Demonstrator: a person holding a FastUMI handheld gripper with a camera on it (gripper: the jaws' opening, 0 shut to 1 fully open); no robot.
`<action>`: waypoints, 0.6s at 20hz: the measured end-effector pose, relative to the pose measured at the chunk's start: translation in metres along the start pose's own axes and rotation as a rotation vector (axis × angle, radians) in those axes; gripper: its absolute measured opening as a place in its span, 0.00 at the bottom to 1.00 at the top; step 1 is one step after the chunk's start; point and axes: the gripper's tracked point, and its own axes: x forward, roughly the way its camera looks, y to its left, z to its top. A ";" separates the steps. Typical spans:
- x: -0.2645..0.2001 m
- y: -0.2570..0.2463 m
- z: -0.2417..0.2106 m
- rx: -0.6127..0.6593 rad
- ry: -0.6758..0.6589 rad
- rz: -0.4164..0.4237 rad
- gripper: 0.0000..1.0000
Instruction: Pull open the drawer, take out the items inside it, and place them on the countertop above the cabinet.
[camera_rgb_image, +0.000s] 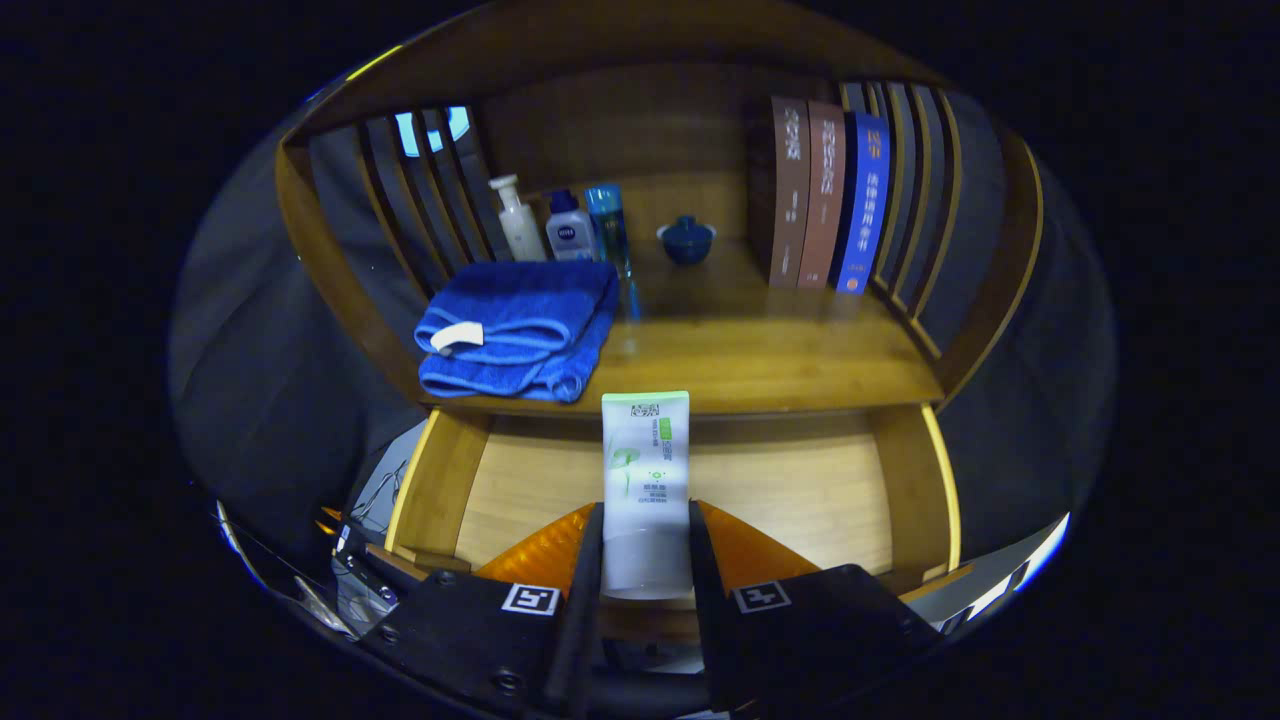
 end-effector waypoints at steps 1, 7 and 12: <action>0.002 -0.001 0.011 0.002 -0.024 -0.003 0.48; 0.058 -0.012 0.075 0.031 -0.067 -0.025 0.48; 0.114 -0.020 0.097 0.069 -0.048 -0.044 0.48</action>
